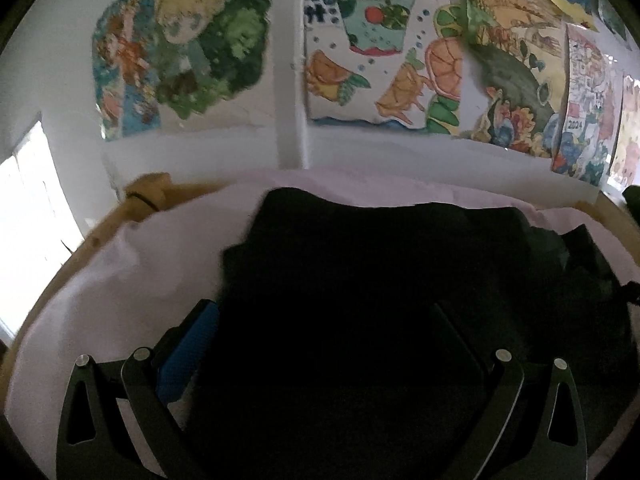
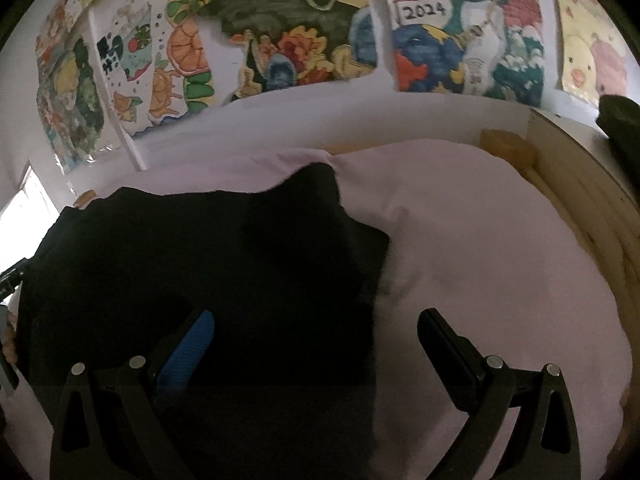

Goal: Fold large clothes

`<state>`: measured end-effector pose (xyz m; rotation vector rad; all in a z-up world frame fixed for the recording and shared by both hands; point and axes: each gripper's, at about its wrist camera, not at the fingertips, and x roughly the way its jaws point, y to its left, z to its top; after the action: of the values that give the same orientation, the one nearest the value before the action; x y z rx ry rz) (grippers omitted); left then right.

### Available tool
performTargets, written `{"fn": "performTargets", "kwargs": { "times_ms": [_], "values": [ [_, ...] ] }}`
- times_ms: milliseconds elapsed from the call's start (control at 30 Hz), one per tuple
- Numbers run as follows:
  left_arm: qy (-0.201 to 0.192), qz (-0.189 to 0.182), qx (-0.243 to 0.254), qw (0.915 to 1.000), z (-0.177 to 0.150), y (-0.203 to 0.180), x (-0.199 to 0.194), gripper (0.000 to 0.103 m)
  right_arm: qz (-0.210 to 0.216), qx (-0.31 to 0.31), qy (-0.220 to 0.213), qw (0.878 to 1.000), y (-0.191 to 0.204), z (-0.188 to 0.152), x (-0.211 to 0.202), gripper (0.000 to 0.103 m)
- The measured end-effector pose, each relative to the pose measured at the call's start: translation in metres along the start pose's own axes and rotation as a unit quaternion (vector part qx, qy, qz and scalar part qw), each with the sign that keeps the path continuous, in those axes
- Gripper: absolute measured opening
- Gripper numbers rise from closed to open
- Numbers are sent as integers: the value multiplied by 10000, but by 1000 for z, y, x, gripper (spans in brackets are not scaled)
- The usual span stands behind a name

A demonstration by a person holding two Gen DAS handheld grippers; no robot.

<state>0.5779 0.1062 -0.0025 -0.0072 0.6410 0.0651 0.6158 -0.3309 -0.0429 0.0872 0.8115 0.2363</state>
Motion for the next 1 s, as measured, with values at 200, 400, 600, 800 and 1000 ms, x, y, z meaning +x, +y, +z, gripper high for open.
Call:
{"fn": "performTargets", "kwargs": {
  "times_ms": [200, 400, 600, 800, 1000],
  "values": [
    [34, -90, -100, 9999, -18, 36, -5, 102, 93, 143, 79, 9998, -12, -6, -1, 103],
    [422, -587, -771, 9944, -30, 76, 7, 102, 262, 246, 183, 9992, -17, -12, 6, 103],
    [833, -1423, -1503, 9748, -34, 104, 24, 102, 792, 505, 320, 9951, -19, -16, 17, 103],
    [1006, -1958, -1141, 9688, -35, 101, 32, 102, 1279, 466, 601, 9889, -19, -25, 36, 103],
    [1217, -2072, -1022, 9653, -45, 98, 48, 102, 1706, 636, 731, 9806, -29, -33, 51, 103]
  ]
}}
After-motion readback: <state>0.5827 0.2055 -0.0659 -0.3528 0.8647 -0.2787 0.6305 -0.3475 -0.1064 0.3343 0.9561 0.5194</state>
